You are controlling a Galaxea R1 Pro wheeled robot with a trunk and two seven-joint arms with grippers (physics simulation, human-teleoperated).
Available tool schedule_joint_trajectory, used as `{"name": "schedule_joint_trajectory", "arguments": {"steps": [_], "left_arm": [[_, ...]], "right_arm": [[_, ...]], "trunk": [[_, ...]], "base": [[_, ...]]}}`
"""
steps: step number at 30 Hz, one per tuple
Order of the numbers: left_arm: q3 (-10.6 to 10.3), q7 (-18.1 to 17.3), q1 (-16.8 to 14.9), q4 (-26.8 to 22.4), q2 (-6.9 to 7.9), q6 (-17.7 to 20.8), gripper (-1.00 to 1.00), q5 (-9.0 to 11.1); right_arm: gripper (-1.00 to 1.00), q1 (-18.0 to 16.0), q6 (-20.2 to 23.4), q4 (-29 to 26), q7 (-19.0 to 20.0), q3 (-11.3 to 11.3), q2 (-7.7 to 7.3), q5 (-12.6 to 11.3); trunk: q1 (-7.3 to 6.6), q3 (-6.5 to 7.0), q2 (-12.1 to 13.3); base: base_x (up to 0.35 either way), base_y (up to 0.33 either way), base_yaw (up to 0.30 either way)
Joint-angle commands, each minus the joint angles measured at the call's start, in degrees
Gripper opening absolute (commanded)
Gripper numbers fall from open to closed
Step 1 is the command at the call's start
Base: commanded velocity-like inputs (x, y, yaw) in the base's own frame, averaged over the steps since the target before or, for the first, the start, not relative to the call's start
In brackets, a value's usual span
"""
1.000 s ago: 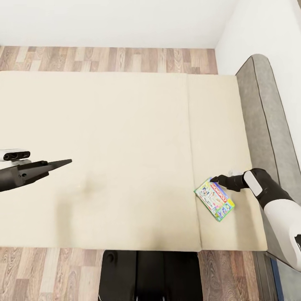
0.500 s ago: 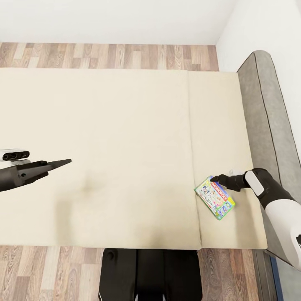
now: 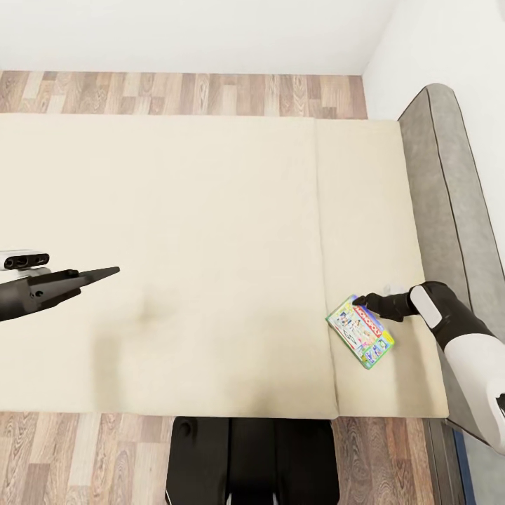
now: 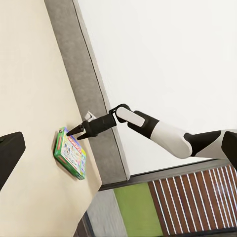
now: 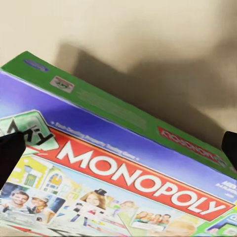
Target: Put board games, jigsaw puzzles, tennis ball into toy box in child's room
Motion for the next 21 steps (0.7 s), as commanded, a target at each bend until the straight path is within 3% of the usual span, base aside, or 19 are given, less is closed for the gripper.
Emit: {"name": "schedule_joint_trajectory", "arguments": {"steps": [1,21], "left_arm": [[0.0,-0.2,-0.1,0.0,0.00,0.6,1.00,-0.1],[0.0,-0.2,-0.1,0.0,0.02,0.6,1.00,-0.1]], "right_arm": [[1.00,0.0,-0.2,0.4,0.7,0.0,0.19,2.3],[1.00,0.1,0.0,0.4,1.0,0.2,0.09,2.2]], "trunk": [[0.07,-0.07,0.0],[0.07,-0.09,0.0]], "base": [[0.000,0.000,0.000],[0.000,0.000,0.000]]}}
